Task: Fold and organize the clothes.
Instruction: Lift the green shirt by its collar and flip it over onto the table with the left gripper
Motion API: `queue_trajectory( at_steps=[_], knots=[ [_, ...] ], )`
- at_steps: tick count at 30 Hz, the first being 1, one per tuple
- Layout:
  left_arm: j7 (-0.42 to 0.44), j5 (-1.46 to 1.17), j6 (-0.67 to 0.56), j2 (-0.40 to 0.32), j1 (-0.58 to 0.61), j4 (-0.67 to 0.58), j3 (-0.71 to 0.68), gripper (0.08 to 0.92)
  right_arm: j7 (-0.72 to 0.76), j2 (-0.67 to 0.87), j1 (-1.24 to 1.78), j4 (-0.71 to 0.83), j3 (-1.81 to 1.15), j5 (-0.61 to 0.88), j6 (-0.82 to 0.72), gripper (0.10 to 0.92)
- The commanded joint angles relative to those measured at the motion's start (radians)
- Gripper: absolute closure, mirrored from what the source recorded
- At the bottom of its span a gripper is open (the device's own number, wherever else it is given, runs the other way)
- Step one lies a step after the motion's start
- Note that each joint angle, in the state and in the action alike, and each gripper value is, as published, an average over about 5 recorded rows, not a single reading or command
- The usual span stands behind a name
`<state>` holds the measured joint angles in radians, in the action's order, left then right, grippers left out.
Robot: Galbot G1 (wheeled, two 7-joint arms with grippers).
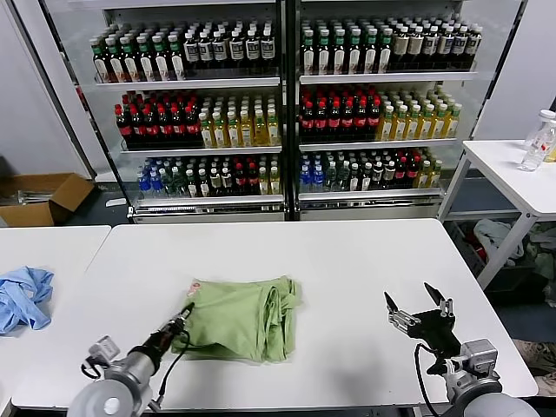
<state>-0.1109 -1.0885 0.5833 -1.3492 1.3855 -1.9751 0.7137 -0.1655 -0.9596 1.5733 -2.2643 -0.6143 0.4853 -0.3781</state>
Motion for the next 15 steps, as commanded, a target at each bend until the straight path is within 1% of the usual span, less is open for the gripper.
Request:
queue_trajectory(
  at_steps=[1,5,7,9,11,12,13,15],
  knots=[
    [-0.006,-0.23,-0.001,0.061,0.003,-0.035,0.259,0.906,-0.003,0.005,-0.001,-0.006,-0.006,0.015,-0.001,0.203],
    [-0.022,-0.21,-0.001,0.214,0.02,-0.049,0.394,0.906,-0.006,0.004,-0.021,-0.002,-0.001,0.028,-0.001,0.203],
    [-0.049,-0.215,-0.002,0.278,0.024,-0.072,0.428,0.906,-0.008,-0.002,-0.031,-0.004,0.004,0.029,-0.001,0.203],
    [-0.088,-0.222,-0.003,0.321,0.017,-0.119,0.432,0.906,-0.009,-0.007,-0.033,-0.008,0.009,0.027,-0.002,0.203],
    [-0.124,-0.197,-0.004,0.33,0.005,-0.188,0.381,0.906,-0.009,-0.01,-0.031,-0.013,0.013,0.024,-0.002,0.203],
    [-0.138,-0.163,-0.005,0.314,-0.003,-0.225,0.327,0.906,-0.009,-0.01,-0.029,-0.015,0.014,0.022,-0.002,0.203],
    [-0.148,-0.121,-0.005,0.29,-0.01,-0.258,0.261,0.906,-0.008,-0.009,-0.028,-0.017,0.016,0.021,-0.001,0.203],
    [-0.159,0.004,-0.006,0.215,-0.031,-0.3,0.098,0.906,-0.007,-0.005,-0.028,-0.02,0.017,0.02,-0.001,0.203]
  ],
)
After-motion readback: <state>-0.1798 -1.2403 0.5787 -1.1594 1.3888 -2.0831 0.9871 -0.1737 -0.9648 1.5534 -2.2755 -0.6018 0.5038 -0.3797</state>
